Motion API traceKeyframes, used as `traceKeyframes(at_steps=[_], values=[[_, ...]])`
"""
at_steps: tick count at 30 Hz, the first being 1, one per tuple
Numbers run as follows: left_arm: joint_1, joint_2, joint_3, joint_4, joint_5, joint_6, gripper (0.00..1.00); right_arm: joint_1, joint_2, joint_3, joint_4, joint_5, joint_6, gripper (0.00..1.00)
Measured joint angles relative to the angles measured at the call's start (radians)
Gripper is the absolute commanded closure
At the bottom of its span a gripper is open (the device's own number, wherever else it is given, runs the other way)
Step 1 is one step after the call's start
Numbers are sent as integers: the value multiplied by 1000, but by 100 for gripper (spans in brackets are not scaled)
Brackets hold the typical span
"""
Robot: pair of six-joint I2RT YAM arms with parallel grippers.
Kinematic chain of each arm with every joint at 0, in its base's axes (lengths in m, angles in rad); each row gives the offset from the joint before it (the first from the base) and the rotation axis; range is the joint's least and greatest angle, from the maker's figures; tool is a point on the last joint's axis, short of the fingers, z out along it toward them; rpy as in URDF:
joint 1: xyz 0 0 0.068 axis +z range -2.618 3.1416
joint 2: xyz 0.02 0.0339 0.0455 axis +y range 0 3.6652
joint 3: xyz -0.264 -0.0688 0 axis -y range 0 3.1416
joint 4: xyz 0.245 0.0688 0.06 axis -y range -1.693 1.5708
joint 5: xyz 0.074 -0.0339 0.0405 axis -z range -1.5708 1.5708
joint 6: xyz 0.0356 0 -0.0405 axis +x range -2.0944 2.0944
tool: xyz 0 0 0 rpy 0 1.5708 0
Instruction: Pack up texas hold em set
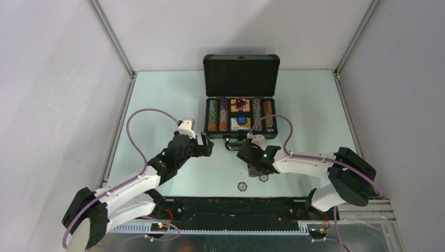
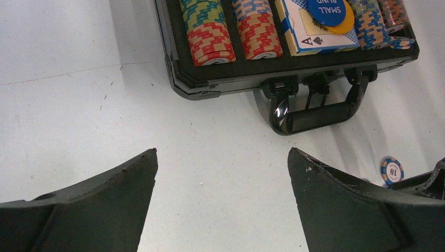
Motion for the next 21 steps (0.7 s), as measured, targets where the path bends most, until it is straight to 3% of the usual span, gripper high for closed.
traceKeyframes(at_steps=[10, 21], values=[[0, 5, 2, 0, 0, 0, 2, 6, 0, 0, 0, -34, -8, 33], [0, 6, 2, 0, -5, 0, 2, 121, -12, 14, 4, -91, 47, 34]])
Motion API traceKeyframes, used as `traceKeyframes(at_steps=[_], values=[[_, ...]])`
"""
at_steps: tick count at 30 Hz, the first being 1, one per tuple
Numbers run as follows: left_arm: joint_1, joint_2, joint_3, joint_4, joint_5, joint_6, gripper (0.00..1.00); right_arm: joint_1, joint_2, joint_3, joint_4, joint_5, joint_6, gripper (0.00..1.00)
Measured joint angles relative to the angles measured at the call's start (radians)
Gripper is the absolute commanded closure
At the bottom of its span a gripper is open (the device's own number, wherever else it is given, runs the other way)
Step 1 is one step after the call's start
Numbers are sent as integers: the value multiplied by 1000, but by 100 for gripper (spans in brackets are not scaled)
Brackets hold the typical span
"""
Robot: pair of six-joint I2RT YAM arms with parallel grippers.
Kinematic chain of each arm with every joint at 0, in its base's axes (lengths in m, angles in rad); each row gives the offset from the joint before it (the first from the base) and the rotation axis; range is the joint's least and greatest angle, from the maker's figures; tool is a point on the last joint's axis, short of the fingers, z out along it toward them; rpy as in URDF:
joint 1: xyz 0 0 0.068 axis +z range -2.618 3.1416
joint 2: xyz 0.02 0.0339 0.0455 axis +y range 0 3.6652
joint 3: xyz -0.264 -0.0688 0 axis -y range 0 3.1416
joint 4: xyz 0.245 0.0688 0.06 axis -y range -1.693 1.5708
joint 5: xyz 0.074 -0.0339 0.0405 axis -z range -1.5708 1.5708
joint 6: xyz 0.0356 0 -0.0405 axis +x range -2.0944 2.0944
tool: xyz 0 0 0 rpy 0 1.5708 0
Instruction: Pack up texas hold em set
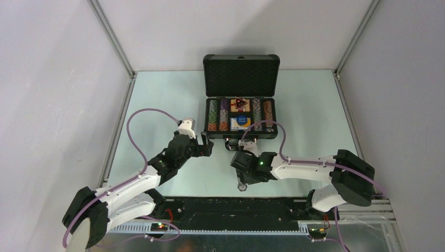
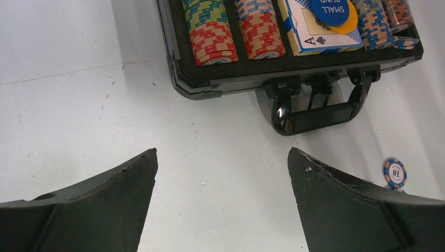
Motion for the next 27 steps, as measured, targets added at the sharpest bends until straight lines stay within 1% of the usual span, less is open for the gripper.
traceKeyframes(at_steps=[4, 7, 10, 14, 17, 22, 27], values=[[0, 5, 0, 0, -3, 0, 2, 29, 31, 39, -3, 5, 26, 36], [0, 6, 0, 0, -3, 0, 2, 53, 56, 71, -31, 49, 65, 32], [0, 6, 0, 0, -3, 0, 2, 83, 42, 85, -61, 133, 103, 30], [0, 6, 0, 0, -3, 0, 2, 95, -14, 85, -63, 193, 88, 29], [0, 6, 0, 0, -3, 0, 2, 100, -23, 85, -49, 218, 55, 29], [0, 6, 0, 0, -3, 0, 2, 124, -23, 85, -15, 200, 25, 30], [0, 6, 0, 0, -3, 0, 2, 99, -23, 83, -13, 146, 47, 32]])
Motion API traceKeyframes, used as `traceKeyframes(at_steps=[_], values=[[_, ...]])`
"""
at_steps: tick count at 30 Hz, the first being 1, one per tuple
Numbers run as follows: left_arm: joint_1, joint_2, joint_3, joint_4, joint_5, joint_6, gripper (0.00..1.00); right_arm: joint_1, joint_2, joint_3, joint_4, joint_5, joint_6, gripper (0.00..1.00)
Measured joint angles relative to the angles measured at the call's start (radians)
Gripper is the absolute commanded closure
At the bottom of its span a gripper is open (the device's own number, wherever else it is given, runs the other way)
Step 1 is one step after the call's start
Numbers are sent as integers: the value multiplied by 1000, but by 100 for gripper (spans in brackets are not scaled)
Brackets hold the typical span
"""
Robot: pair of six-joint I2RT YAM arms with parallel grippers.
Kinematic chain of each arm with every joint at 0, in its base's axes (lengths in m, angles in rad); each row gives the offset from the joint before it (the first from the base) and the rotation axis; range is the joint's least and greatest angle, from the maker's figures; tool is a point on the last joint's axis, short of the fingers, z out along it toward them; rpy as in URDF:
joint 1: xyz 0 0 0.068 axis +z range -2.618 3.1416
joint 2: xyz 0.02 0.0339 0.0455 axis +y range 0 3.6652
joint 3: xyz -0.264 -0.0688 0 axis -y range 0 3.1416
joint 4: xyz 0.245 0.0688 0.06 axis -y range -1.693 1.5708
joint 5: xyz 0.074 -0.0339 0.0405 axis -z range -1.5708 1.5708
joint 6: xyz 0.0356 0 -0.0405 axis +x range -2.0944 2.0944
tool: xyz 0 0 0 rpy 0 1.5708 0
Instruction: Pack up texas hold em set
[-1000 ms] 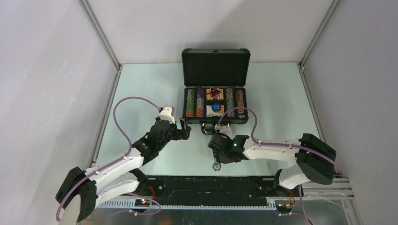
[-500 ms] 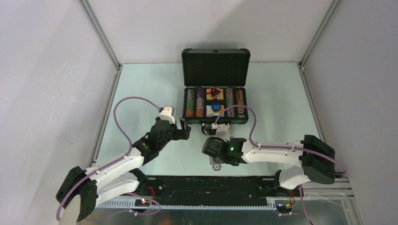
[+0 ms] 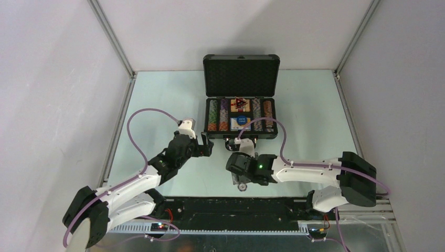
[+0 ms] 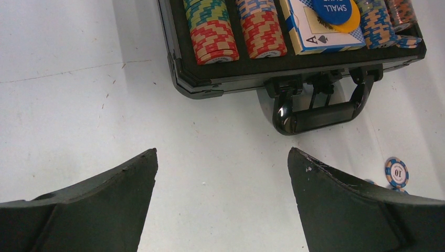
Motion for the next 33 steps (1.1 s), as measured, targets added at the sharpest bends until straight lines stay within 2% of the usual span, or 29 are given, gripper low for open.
traceKeyframes(at_steps=[4, 7, 12, 16, 33], values=[[0, 0, 0, 0, 0, 0, 2, -3, 10, -1, 0, -34, 5, 39], [0, 1, 0, 0, 0, 0, 2, -2, 49, -2, 5, -69, 13, 40], [0, 5, 0, 0, 0, 0, 2, 15, 122, -4, 9, -97, 37, 32], [0, 6, 0, 0, 0, 0, 2, 29, 142, -6, 10, -102, 47, 31], [0, 13, 0, 0, 0, 0, 2, 31, 166, -8, 24, -106, 55, 47]])
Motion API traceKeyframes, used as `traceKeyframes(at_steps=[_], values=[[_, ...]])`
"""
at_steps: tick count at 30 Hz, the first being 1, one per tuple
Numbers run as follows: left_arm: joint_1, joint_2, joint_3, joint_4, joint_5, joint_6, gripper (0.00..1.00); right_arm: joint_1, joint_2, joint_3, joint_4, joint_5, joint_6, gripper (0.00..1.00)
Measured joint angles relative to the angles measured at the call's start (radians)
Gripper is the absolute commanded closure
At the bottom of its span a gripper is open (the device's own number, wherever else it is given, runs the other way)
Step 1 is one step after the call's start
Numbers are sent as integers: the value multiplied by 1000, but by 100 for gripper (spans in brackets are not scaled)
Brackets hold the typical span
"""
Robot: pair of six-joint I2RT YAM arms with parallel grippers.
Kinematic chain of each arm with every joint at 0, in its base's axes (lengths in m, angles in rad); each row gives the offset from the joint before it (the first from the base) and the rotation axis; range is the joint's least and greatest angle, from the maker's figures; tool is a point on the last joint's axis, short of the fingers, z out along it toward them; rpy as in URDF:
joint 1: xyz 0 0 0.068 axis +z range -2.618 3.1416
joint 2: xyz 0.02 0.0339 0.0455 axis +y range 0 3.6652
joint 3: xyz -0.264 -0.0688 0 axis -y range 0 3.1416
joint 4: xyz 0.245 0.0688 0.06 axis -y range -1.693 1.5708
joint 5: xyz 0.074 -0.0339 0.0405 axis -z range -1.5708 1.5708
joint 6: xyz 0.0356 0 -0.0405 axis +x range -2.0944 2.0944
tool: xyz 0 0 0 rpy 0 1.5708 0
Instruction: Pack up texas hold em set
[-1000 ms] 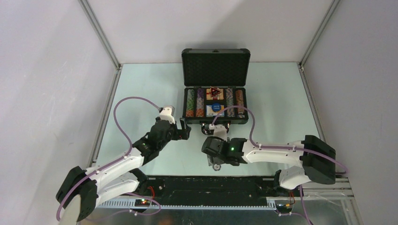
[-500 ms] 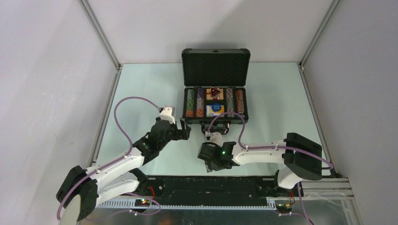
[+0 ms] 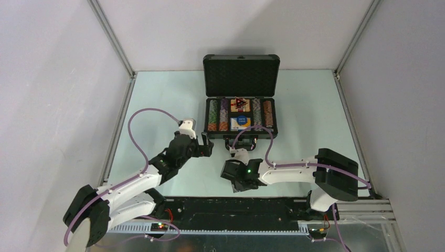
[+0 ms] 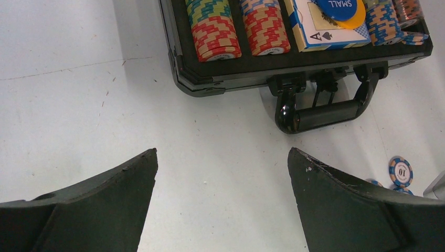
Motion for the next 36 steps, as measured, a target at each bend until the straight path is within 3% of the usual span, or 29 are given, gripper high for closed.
traceKeyframes(at_steps=[22, 31, 36], values=[[0, 3, 4, 0, 0, 1, 2, -3, -3, -1, -10, 24, 6, 55], [0, 3, 4, 0, 0, 2, 2, -30, -70, -6, -26, 44, -1, 55], [0, 3, 4, 0, 0, 6, 2, -48, -85, -6, -28, 42, -11, 47]])
